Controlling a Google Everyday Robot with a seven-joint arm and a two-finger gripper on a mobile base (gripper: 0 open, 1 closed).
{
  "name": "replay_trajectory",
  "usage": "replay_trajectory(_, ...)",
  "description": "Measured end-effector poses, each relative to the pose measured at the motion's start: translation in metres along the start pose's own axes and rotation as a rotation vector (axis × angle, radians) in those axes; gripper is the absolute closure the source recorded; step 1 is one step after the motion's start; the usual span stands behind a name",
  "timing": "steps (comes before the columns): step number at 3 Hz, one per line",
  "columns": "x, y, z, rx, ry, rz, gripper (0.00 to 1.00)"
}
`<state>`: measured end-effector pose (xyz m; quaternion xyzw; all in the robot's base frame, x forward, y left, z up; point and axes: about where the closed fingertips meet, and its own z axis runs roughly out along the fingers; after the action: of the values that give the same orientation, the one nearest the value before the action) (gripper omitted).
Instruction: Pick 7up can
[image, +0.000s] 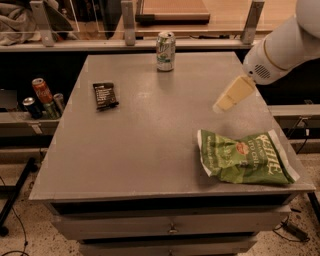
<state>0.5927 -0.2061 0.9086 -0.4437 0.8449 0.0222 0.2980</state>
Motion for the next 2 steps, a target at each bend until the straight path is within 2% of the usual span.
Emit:
replay_trajectory(1,-0.0077,-0.0081,0.002,0.03,-0.03,0.001,0.0)
replay_trajectory(2,-0.0077,-0.008,0.002,0.03,-0.03,0.001,0.0)
